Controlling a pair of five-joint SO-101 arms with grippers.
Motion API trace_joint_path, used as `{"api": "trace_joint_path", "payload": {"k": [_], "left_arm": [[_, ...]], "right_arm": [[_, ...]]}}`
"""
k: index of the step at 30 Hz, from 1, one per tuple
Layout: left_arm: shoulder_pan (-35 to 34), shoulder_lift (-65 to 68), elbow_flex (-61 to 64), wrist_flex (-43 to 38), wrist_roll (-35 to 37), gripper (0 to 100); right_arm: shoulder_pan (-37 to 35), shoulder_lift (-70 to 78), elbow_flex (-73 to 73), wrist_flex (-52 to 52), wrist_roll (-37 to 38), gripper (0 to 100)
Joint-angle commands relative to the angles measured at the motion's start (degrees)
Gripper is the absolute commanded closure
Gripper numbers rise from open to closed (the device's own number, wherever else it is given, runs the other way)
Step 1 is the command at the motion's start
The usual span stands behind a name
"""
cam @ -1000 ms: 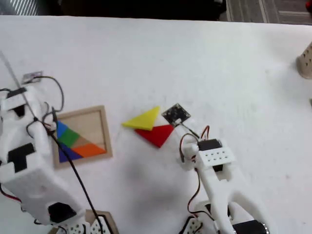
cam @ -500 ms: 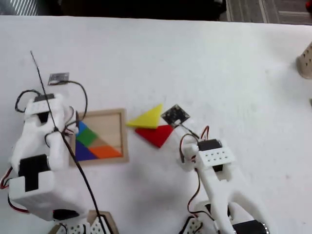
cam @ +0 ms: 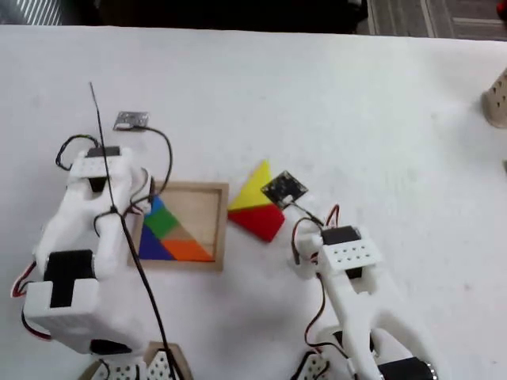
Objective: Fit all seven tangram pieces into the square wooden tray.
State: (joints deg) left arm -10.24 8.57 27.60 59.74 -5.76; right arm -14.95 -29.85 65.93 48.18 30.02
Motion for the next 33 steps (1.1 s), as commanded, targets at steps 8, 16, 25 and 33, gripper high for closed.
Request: {"api": "trace_joint_path", "payload": {"k": [8,16,25,33], "left_arm": [[-5.0,-2.1,-0.7,-4.0,0.8,98],[-6.9,-2.1,-0.8,-5.8,4.2,98],[-7.0,-2.1,-0.9,-7.5,4.4,98],[-6.9,-2.1,-1.0,-7.8,4.4,98]], "right_arm": [[3.0,-2.4,-4.4,2.2,-5.3,98.1],[3.2,-1.8,-22.2,12.3,-18.2,94.3],[-4.2,10.6,-32.2,9.2,-35.6,82.3],[-5.2,24.7,-33.5,5.6,-33.4,82.3]]}}
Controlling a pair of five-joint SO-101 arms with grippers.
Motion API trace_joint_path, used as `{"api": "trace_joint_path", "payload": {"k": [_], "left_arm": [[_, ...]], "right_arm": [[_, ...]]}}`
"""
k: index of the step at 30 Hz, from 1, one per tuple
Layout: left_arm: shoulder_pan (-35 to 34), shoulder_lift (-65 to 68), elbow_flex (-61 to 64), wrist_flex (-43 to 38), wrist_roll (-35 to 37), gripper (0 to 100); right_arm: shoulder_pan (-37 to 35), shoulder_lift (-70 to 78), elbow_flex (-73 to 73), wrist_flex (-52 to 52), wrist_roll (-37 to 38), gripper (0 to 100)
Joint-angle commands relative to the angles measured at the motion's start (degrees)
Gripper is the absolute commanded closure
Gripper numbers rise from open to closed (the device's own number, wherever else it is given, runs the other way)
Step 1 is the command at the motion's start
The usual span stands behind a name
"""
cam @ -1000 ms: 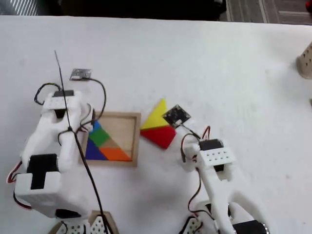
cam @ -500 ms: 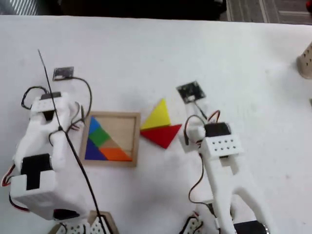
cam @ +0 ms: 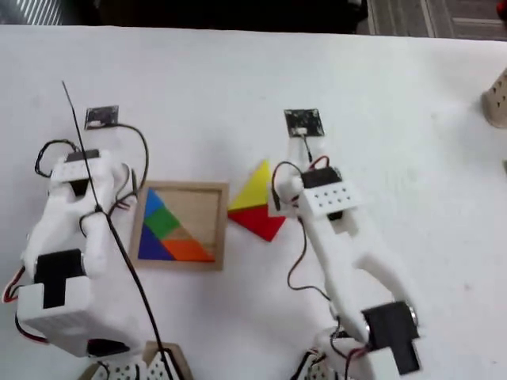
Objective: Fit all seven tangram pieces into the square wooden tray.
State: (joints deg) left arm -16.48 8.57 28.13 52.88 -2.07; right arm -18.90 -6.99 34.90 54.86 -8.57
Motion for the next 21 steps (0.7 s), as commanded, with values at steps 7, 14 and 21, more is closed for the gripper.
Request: {"api": "trace_joint_path", "payload": {"k": [7,14,21], "left_arm": [[-0.7,-2.1,-1.5,-1.0,0.7,98],[-0.7,-2.1,-1.2,-0.9,0.7,98],[-0.7,-2.1,-1.1,-0.7,0.6,98]], "right_arm": [[-8.7,2.9,-2.1,-0.8,31.6,82.0],[-8.9,4.0,-2.1,-0.9,41.9,65.8],[-10.2,11.4,-6.2,1.5,50.8,65.8]]}}
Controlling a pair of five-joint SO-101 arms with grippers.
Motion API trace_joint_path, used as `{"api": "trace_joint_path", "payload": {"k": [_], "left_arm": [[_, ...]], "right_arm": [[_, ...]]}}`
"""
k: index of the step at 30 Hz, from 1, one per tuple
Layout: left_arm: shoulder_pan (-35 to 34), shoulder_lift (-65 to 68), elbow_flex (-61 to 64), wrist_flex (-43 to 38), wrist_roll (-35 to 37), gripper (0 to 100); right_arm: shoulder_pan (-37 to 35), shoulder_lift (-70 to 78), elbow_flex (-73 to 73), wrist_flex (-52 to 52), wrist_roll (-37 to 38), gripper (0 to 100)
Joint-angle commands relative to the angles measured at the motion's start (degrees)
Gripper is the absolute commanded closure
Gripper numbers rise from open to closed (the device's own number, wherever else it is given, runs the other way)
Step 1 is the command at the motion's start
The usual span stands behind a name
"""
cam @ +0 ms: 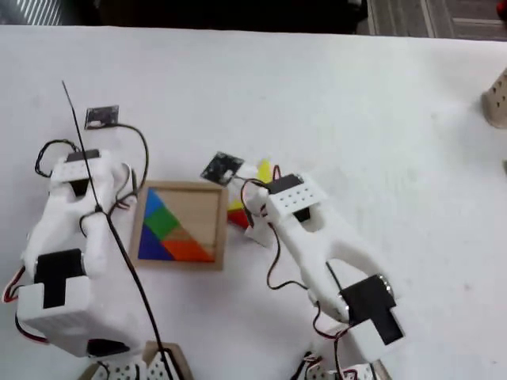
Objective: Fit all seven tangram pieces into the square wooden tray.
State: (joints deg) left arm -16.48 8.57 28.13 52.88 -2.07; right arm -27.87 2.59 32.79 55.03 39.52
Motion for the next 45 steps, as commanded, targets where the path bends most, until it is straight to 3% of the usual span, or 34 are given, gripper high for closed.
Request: {"api": "trace_joint_path", "payload": {"k": [1,7,15,19,25,28,36,45], "left_arm": [[-0.8,-2.1,-1.1,-0.7,0.6,98],[-1.8,-2.1,-1.3,-0.7,0.6,98],[-1.8,-2.1,-1.3,-0.7,0.6,98],[-1.8,-2.1,-1.3,-0.8,0.6,98],[-1.8,-2.1,-1.3,-0.8,0.6,98],[-1.8,-2.1,-1.3,-0.8,0.6,98],[-1.9,-2.1,-1.3,-0.8,0.6,98],[-1.9,-2.1,-1.5,-0.9,0.6,97]], "right_arm": [[-1.5,2.7,-5.1,2.2,3.2,65.8],[-1.7,8.4,-10.6,11.3,9.1,65.8],[-1.5,8.8,-7.7,17.8,16.5,65.8],[-1.3,8.5,-8.0,14.9,10.3,70.3],[-0.7,8.6,-8.1,13.6,6.9,98.9],[0.3,8.4,-8.0,13.5,6.9,95.4],[4.5,5.5,-8.0,11.2,0.6,98.1],[5.3,-5.0,-7.9,11.2,-16.1,98.1]]}}
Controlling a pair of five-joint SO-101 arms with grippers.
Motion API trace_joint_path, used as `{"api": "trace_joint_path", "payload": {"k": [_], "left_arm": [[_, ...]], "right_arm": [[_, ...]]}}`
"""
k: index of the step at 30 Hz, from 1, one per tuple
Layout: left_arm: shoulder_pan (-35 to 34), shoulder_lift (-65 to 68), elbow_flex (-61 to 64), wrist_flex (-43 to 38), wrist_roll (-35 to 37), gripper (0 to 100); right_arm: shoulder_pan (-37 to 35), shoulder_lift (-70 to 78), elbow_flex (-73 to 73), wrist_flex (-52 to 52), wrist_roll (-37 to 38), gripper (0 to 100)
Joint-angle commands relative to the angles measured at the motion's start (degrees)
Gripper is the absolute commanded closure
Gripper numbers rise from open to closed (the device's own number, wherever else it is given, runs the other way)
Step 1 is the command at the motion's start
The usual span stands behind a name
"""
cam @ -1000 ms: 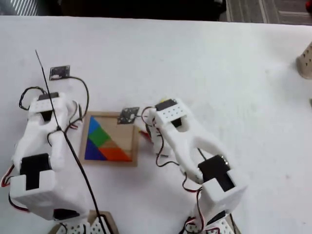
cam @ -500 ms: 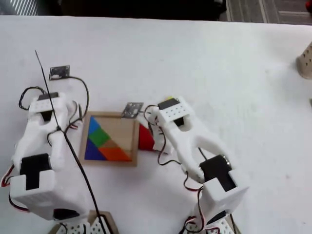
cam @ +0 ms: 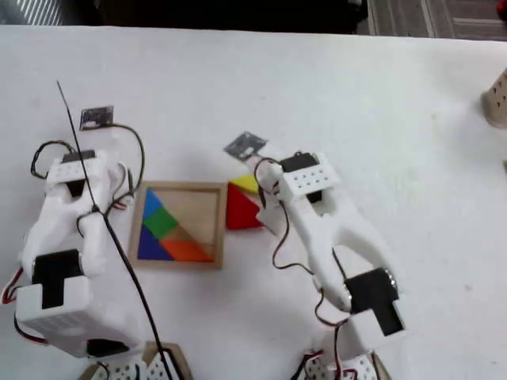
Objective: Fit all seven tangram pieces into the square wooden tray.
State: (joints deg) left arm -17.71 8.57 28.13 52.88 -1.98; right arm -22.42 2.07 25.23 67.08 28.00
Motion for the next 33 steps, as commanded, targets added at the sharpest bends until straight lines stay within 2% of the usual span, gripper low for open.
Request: {"api": "trace_joint_path", "payload": {"k": [1,7,15,17,19,24,33], "left_arm": [[-0.7,-2.1,-1.5,-0.9,0.5,97],[-0.6,-2.1,-1.5,-0.9,0.5,97],[-0.6,-2.1,-1.6,-1.0,0.5,97],[-0.4,-2.1,-1.6,-1.0,0.5,97],[-0.4,-2.1,-1.6,-1.1,0.5,97],[-0.7,-2.0,-1.8,-1.7,1.0,97],[-3.2,-2.0,-1.8,-2.9,4.3,97]], "right_arm": [[-0.5,-4.7,-0.5,-0.8,-5.8,98.1],[0.1,-6.3,-0.4,-3.5,-9.2,98.1],[16.7,-14.3,2.7,-3.8,-11.0,98.1],[17.9,-17.8,5.3,-4.8,-11.0,98.1],[15.8,-20.5,8.5,-6.6,-11.0,98.1],[3.1,-21.8,12.8,-13.8,-11.2,98.1],[-8.5,-6.6,12.1,-37.2,-11.4,98.1]]}}
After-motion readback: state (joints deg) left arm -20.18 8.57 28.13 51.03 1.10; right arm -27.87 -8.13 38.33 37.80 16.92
